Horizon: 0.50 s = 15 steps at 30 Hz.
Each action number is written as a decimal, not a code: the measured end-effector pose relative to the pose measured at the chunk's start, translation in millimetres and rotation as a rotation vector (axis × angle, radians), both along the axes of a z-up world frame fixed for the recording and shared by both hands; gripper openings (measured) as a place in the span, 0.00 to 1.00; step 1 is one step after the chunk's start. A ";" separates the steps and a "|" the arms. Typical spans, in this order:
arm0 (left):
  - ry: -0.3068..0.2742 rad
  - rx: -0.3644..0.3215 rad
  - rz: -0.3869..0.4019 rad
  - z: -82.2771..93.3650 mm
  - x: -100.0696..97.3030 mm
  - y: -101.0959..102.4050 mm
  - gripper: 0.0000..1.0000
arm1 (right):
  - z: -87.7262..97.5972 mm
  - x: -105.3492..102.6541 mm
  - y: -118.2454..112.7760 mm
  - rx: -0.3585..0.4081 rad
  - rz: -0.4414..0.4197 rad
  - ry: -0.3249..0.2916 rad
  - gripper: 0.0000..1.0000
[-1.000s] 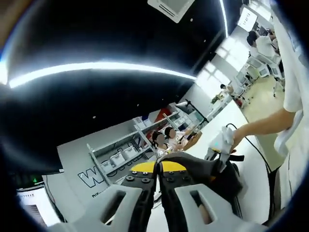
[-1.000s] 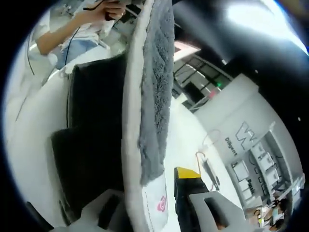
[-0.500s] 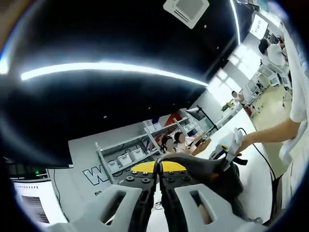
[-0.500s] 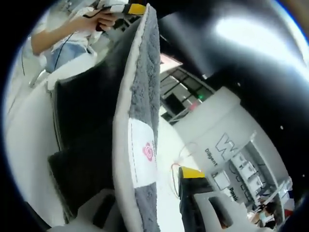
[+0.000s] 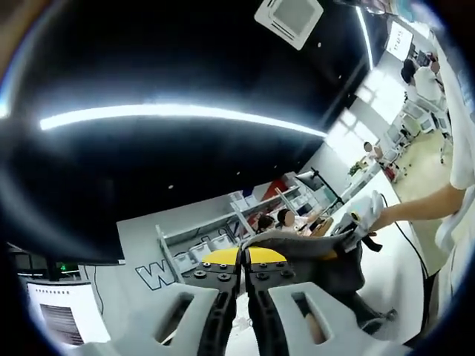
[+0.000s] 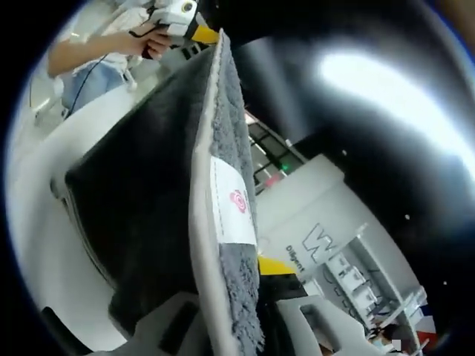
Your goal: Open the folded towel by lifting each exposed corner and separating the folded layers until the towel lies flat within the target outline without major curled edges
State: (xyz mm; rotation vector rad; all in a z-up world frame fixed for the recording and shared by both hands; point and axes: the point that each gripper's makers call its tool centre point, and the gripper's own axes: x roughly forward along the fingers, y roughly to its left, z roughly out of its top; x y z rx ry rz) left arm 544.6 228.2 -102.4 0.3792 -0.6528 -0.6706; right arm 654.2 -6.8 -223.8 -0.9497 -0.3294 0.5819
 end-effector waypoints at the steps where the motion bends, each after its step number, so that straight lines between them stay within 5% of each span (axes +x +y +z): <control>1: -0.002 0.000 0.000 0.7 -0.6 0.5 0.01 | 3.0 -1.4 -0.1 0.000 -0.005 -0.016 0.00; 15: -0.018 -0.007 -0.022 4.0 -8.0 -3.7 0.01 | 25.3 -2.9 -6.8 -0.011 -0.082 -0.163 0.00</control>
